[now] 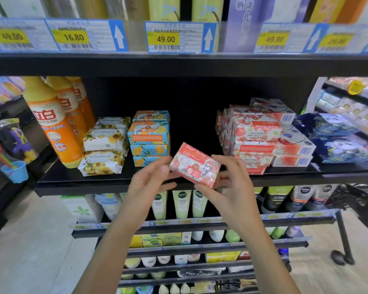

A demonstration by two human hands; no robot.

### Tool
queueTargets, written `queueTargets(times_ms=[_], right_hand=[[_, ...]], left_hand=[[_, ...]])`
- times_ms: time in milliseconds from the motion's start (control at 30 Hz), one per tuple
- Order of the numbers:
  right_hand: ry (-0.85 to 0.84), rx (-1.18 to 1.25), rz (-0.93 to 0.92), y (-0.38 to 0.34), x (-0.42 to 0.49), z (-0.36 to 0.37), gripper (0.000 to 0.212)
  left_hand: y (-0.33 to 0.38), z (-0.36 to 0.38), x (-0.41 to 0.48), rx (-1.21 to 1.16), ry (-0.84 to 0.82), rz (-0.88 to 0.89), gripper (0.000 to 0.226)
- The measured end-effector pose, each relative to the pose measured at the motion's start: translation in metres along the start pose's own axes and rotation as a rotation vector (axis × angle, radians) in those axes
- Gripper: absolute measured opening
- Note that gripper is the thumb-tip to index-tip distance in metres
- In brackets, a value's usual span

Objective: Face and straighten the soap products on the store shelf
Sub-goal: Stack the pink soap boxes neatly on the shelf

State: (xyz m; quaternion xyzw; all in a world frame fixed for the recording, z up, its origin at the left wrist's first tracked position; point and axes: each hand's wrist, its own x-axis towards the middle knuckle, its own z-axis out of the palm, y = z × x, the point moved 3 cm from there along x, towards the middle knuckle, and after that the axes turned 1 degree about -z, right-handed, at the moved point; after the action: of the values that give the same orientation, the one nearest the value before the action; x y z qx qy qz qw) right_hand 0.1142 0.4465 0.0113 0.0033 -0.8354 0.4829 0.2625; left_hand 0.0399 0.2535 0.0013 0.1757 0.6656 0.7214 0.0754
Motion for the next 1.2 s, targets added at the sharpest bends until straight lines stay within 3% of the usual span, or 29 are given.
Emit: queueTargets(times_ms=[200, 367, 467, 600, 967, 1200], right_hand=[[-0.168, 0.013, -0.039, 0.001, -0.003, -0.006, 0.069], [-0.244, 0.177, 0.139, 0.007, -0.009, -0.008, 0.075], [-0.229, 0.377, 0.265, 0.006, -0.011, -0.009, 0.062], [-0.152, 0.464, 0.335, 0.006, -0.013, -0.007, 0.036], [-0.102, 0.512, 0.274, 0.010, -0.019, -0.019, 0.036], [-0.128, 0.463, 0.182, 0.009, -0.020, -0.026, 0.041]], left_hand=[[0.000, 0.015, -0.010, -0.167, 0.025, -0.112, 0.040], [-0.007, 0.019, -0.023, -0.248, 0.091, -0.130, 0.038], [-0.007, 0.025, -0.026, -0.264, 0.111, -0.137, 0.038], [-0.007, 0.029, -0.029, -0.263, 0.120, -0.145, 0.042], [-0.003, 0.041, -0.037, -0.265, 0.094, -0.148, 0.039], [0.001, 0.045, -0.039, -0.292, 0.033, -0.261, 0.045]])
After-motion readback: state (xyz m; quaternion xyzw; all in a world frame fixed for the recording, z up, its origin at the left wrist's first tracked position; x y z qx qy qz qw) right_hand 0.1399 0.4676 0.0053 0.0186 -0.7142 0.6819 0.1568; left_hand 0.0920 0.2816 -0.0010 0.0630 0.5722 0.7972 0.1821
